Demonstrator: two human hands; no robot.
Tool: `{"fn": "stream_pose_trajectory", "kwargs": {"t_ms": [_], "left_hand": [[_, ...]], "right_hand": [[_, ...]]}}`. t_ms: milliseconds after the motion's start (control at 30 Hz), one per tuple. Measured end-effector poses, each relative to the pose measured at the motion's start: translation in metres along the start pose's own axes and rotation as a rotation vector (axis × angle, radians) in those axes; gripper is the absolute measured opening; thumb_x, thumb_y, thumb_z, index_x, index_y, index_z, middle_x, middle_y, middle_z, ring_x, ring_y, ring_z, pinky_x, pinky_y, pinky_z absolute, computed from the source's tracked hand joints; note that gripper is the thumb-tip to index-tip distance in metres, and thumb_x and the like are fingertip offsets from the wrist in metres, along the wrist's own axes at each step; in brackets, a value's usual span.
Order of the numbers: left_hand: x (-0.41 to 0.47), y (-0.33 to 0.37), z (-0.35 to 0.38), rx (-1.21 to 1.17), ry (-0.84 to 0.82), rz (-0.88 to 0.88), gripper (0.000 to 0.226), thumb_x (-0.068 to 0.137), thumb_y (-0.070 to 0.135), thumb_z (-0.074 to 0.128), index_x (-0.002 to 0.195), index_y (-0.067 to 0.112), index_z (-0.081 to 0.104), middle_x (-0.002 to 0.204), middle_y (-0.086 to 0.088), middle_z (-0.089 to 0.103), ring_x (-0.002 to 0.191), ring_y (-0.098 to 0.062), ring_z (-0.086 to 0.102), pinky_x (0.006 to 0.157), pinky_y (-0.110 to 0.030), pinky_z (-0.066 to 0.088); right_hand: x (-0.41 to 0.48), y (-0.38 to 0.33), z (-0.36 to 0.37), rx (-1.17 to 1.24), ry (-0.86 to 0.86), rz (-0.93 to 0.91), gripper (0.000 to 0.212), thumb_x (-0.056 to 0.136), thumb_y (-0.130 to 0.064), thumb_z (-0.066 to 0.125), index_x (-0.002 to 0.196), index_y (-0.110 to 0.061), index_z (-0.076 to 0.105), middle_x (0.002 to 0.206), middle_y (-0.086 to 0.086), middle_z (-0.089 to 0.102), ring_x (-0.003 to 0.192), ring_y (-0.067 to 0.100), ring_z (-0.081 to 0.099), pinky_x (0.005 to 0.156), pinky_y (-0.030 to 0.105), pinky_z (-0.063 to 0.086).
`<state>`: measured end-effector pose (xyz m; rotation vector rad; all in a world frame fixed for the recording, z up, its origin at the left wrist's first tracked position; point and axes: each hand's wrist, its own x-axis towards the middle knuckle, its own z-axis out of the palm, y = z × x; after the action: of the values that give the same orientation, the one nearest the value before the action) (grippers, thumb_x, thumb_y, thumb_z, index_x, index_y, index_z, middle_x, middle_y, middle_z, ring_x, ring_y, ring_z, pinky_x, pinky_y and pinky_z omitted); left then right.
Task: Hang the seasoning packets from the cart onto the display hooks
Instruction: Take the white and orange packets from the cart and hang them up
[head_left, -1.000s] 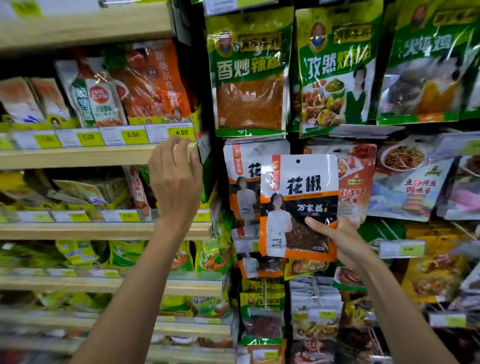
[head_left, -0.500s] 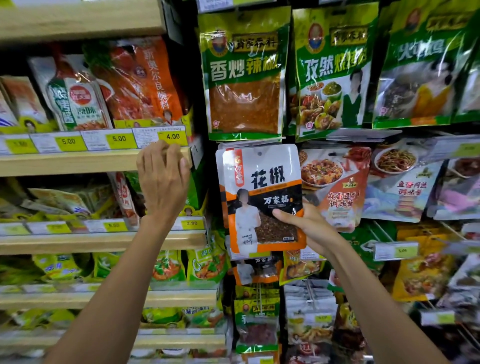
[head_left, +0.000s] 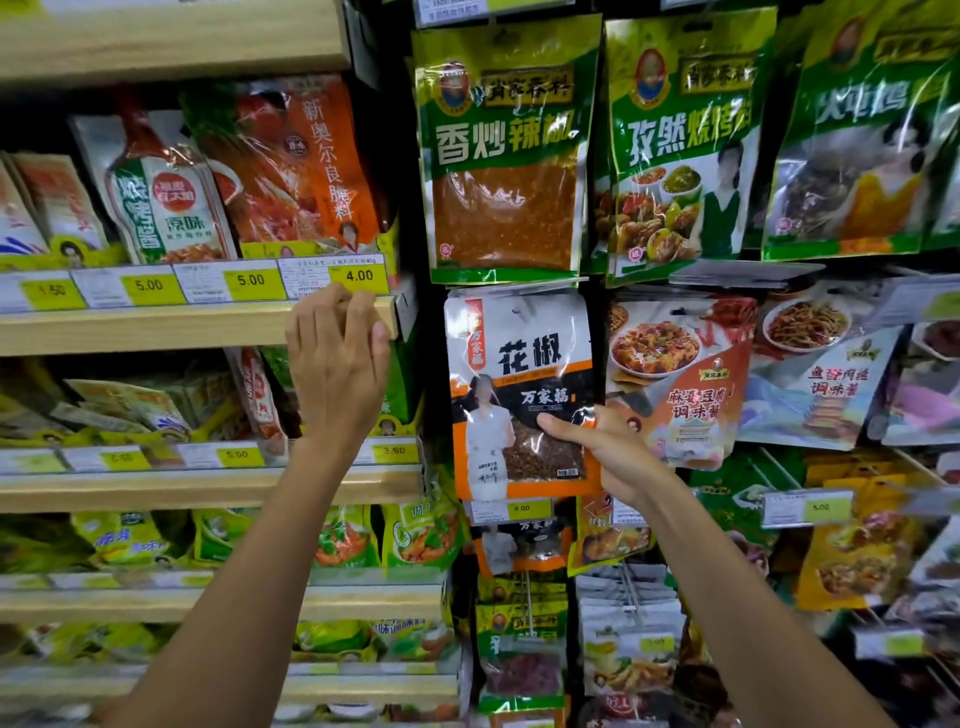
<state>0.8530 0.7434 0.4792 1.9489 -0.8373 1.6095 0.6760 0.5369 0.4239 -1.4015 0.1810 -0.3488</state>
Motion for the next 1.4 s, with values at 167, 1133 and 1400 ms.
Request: {"fn": "stream_pose_trajectory", "kwargs": {"t_ms": [167,1133,1400], "left_hand": [[0.0,0.001,-0.001,-0.001,0.004,-0.01,0.027,0.101,0.025,0.034,0.113,0.008,0.05,0.114,-0.022,0.054,0.109,-0.032,0.041,0.097,-0.043,0.032],[-0.037,0.062,-0.047,-0.242,-0.066,-0.117,0.027,0.094,0.001,0.049,0.119,-0.007,0.057,0.119,-0.023,0.059,0.116,-0.032,0.053,0.104,-0.035,0.041],[-0.057,0.102,-0.012,-0.716,-0.576,-0.742,0.069,0.092,0.044,0.055,0.147,0.012,0.028,0.147,-0.005,0.037,0.134,-0.019,0.036,0.11,-0.036,0.034]], "right_hand": [[0.006,0.003,0.001,0.011,0.009,0.005,0.102,0.057,-0.041,0.085,0.145,-0.015,0.039,0.145,0.009,0.048,0.136,0.028,0.042,0.114,0.051,0.032],[-0.032,0.017,-0.026,-0.723,0.441,-0.308,0.048,0.095,-0.031,0.058,0.137,-0.012,0.044,0.126,0.006,0.058,0.106,0.016,0.056,0.096,0.037,0.049],[0.008,0.008,-0.002,-0.623,0.357,-0.269,0.076,0.092,-0.041,0.058,0.15,-0.011,0.02,0.153,0.006,0.034,0.14,0.02,0.034,0.113,0.036,0.032]]}}
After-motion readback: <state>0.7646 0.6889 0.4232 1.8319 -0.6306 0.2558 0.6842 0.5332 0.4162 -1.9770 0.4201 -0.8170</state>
